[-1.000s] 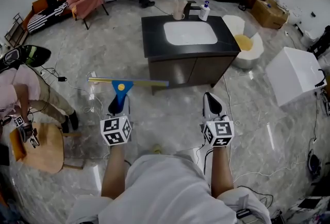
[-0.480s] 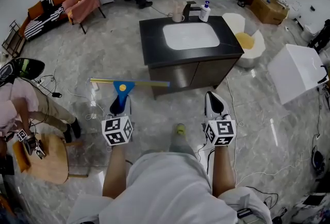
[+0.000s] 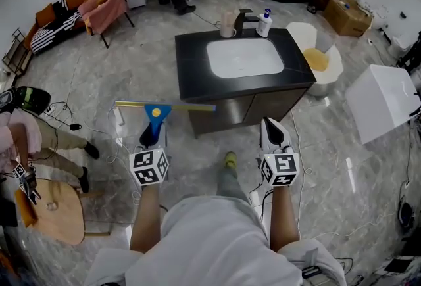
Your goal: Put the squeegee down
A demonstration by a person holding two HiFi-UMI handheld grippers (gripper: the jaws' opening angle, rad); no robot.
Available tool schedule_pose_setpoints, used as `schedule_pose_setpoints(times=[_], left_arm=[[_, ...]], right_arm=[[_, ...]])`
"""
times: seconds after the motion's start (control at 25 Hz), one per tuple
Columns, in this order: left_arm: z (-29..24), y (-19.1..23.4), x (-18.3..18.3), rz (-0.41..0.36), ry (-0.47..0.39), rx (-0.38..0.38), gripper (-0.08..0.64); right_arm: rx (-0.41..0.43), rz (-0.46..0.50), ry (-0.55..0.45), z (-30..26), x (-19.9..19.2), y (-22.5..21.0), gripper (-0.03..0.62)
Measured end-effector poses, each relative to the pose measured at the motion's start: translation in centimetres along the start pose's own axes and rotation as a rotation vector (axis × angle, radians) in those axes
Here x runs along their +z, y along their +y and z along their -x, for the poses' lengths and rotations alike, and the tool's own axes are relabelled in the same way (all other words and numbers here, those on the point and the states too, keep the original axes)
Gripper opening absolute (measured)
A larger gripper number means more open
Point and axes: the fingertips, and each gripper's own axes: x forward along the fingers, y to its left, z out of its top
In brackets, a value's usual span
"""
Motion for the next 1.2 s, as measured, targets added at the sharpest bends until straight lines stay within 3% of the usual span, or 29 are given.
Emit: schedule_pose_setpoints(times=[0.44, 0.76, 1.2], left_arm=[[-15.8, -0.9, 1.9, 0.024, 0.051, 0.04, 0.129], [-26.9, -2.2, 6.1, 0.034, 0.084, 0.102, 0.129], [-35.8, -2.8, 9.5, 0.041, 0.092, 0.177, 0.129]], right_arm=[[0.022, -0.01, 0.047, -13.2, -1.0, -10.1, 0.002], [0.071, -0.031, 0.083, -24.3, 0.4, -18.2, 0.002], [0.164, -0.05, 0.089, -34.3, 1.4, -23.6, 0.002]])
